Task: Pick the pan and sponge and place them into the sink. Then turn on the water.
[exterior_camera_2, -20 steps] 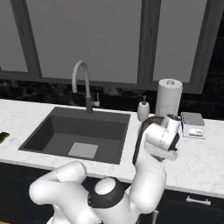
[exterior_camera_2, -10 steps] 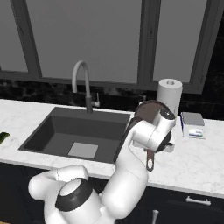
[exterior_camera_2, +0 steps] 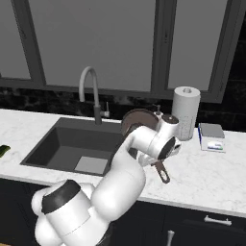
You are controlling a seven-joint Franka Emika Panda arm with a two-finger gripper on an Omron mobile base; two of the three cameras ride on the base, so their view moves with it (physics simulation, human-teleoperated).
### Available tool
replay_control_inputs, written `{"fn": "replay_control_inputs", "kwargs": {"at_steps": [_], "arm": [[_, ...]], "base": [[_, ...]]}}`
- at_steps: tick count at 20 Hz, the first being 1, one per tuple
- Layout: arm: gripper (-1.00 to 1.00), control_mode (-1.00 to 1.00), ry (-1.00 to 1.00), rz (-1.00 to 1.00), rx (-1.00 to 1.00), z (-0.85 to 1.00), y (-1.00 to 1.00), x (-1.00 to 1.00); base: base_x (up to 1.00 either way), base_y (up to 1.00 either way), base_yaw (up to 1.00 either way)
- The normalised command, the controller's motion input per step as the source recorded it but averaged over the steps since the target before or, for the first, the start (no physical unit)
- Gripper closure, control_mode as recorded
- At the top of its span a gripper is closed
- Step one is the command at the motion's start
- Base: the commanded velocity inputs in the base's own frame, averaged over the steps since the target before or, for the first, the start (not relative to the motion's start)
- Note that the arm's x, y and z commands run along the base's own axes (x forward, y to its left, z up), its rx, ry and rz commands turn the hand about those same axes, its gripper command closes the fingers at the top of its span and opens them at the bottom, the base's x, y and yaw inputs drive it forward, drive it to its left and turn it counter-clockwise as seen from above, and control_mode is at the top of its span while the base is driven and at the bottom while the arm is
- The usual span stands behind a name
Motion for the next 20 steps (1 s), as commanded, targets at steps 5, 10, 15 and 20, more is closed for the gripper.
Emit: {"fn": "replay_control_inputs", "kwargs": {"at_steps": [5, 10, 15, 20], "arm": [[1.00, -1.00, 0.06, 0.42, -0.24, 0.33, 0.70, -0.04], [1.00, -1.00, 0.24, 0.21, -0.24, 0.27, 0.92, -0.10], [1.00, -1.00, 0.37, 0.11, -0.13, 0.08, 0.99, -0.04], [1.00, -1.00, 0.31, 0.01, 0.00, 0.00, 0.96, 0.00]], "base": [[0.00, 0.00, 0.00], [0.00, 0.00, 0.00], [0.00, 0.00, 0.00], [0.00, 0.00, 0.00]]}}
